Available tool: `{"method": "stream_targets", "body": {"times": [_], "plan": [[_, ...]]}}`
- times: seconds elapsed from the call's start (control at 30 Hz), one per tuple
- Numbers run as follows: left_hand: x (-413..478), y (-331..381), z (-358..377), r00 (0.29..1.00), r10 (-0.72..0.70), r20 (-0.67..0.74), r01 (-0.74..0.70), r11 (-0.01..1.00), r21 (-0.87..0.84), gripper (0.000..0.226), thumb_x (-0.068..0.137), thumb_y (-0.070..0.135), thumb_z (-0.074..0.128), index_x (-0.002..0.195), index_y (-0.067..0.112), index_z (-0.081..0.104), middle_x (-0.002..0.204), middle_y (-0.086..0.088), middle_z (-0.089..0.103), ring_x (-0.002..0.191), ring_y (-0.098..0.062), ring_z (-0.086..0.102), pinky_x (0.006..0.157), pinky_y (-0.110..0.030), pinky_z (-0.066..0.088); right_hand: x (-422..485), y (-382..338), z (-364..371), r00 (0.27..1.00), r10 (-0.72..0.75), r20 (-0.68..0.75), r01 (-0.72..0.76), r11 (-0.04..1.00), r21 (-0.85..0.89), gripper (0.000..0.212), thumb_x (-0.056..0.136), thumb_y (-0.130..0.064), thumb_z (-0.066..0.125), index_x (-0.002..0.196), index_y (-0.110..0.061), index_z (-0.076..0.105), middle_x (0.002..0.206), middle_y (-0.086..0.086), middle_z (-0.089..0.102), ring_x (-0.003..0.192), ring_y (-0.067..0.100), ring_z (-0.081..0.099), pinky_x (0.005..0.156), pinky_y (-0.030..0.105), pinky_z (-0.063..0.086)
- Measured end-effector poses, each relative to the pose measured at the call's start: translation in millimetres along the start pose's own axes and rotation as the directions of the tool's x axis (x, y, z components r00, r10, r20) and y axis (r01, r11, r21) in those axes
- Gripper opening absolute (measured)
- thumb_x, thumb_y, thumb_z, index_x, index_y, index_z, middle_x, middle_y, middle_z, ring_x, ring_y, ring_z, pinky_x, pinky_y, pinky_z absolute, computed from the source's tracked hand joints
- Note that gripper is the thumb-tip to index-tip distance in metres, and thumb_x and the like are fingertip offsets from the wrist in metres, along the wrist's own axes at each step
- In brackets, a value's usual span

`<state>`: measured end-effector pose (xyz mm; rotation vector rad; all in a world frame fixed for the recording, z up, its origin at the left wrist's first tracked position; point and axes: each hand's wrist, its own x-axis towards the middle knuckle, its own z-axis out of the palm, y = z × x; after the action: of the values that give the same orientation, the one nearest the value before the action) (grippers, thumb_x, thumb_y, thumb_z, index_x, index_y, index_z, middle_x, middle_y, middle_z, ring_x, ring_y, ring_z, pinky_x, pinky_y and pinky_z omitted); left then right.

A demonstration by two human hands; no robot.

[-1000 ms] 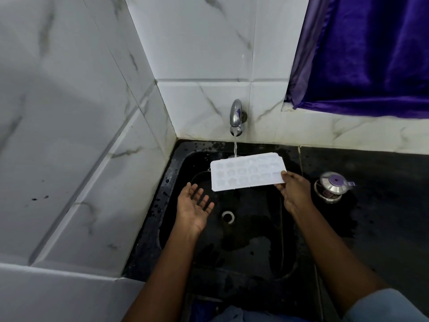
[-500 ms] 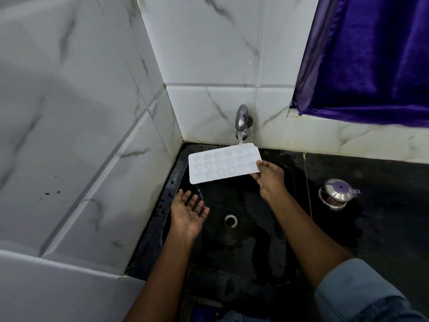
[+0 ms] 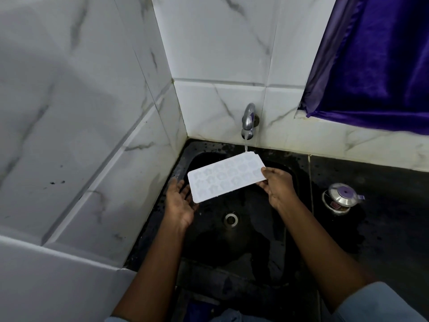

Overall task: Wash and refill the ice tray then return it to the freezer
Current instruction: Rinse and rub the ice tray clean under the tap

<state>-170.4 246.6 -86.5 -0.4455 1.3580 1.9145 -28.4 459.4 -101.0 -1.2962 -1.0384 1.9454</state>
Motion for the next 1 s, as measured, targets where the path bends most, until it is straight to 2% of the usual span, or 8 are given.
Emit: {"method": "stream_targets", "body": {"times": [0.2, 0.3, 0.5, 0.63, 0.73, 0.83, 0.93, 1.0], "plan": [[-2.6, -10.7, 10.4, 0.967, -0.115, 0.229, 0.120, 0.993, -0.010, 0.064, 0.108, 0.060, 0.040, 0.128, 0.007, 0.070, 0.114, -0.019, 0.079, 0.094, -0.036, 0.079, 0.096, -0.052, 0.054, -10.2, 0.9, -17.1, 0.999, 0.036, 0.005, -0.035, 0.999, -0.033, 0.013, 0.101, -0.004, 0.064, 0.111, 0.003, 0.068, 0.110, 0.016, 0.073, 0.099, 0.026, 0.072, 0.071, 0.034, 0.060], [4.0, -16.8, -0.3, 0.959, -0.140, 0.246, 0.152, 0.988, -0.029, 0.067, 0.108, 0.062, 0.037, 0.135, 0.008, 0.066, 0.119, -0.020, 0.078, 0.099, -0.037, 0.077, 0.098, -0.054, 0.054, -16.3, 3.8, -19.7, 0.999, 0.045, 0.030, -0.044, 0.998, -0.039, 0.008, 0.102, -0.004, 0.063, 0.106, 0.000, 0.068, 0.108, 0.015, 0.074, 0.098, 0.025, 0.073, 0.069, 0.033, 0.059], [21.5, -16.0, -18.4, 0.990, -0.068, 0.125, 0.058, 0.995, 0.081, 0.063, 0.113, 0.056, 0.030, 0.136, 0.009, 0.066, 0.127, -0.019, 0.074, 0.099, -0.035, 0.077, 0.078, -0.047, 0.062, -21.4, 1.9, -15.5, 0.979, 0.086, 0.185, -0.036, 0.966, -0.257, 0.013, 0.103, -0.008, 0.062, 0.110, 0.002, 0.067, 0.106, 0.020, 0.075, 0.086, 0.026, 0.076, 0.066, 0.035, 0.063], [25.4, -13.9, -29.4, 0.999, -0.048, 0.020, 0.046, 0.995, 0.088, 0.062, 0.113, 0.057, 0.026, 0.123, 0.012, 0.068, 0.114, -0.013, 0.077, 0.096, -0.032, 0.076, 0.078, -0.045, 0.058, -4.2, -31.0, -2.8, 0.951, 0.130, 0.280, 0.058, 0.815, -0.576, 0.024, 0.103, -0.027, 0.065, 0.105, -0.004, 0.070, 0.095, 0.014, 0.075, 0.076, 0.027, 0.072, 0.069, 0.036, 0.061], [25.6, -10.2, -39.0, 0.999, -0.028, -0.021, 0.030, 0.994, 0.101, 0.058, 0.113, 0.055, 0.032, 0.131, 0.013, 0.066, 0.117, -0.012, 0.077, 0.107, -0.033, 0.074, 0.081, -0.046, 0.058, 31.6, -58.1, 21.3, 0.971, 0.002, 0.238, 0.146, 0.781, -0.607, 0.020, 0.101, -0.029, 0.065, 0.100, -0.009, 0.067, 0.088, 0.012, 0.067, 0.068, 0.023, 0.059, 0.058, 0.028, 0.047], [28.5, -12.3, -46.1, 0.999, -0.046, -0.029, 0.049, 0.995, 0.088, 0.061, 0.111, 0.057, 0.036, 0.142, 0.013, 0.063, 0.131, -0.014, 0.073, 0.119, -0.039, 0.070, 0.091, -0.051, 0.058, 71.1, -81.2, 50.5, 0.969, -0.145, 0.203, 0.244, 0.712, -0.659, 0.022, 0.092, -0.033, 0.067, 0.090, -0.011, 0.062, 0.085, 0.013, 0.067, 0.063, 0.024, 0.059, 0.057, 0.031, 0.043], [25.0, -16.4, -48.5, 0.999, -0.029, -0.034, 0.032, 0.996, 0.083, 0.060, 0.111, 0.057, 0.035, 0.130, 0.011, 0.069, 0.124, -0.016, 0.077, 0.107, -0.038, 0.076, 0.088, -0.051, 0.059, 97.3, -96.0, 75.7, 0.967, -0.131, 0.217, 0.249, 0.657, -0.712, 0.022, 0.085, -0.033, 0.068, 0.083, -0.014, 0.058, 0.082, 0.011, 0.063, 0.068, 0.025, 0.059, 0.062, 0.031, 0.044], [22.2, -19.4, -48.2, 0.999, -0.046, -0.024, 0.048, 0.996, 0.075, 0.059, 0.112, 0.056, 0.034, 0.124, 0.012, 0.071, 0.115, -0.015, 0.079, 0.097, -0.034, 0.079, 0.081, -0.046, 0.060, 118.6, -97.4, 86.7, 0.972, -0.088, 0.218, 0.225, 0.623, -0.749, 0.015, 0.086, -0.025, 0.065, 0.095, -0.014, 0.060, 0.077, 0.010, 0.057, 0.058, 0.021, 0.050, 0.052, 0.026, 0.040]]}}
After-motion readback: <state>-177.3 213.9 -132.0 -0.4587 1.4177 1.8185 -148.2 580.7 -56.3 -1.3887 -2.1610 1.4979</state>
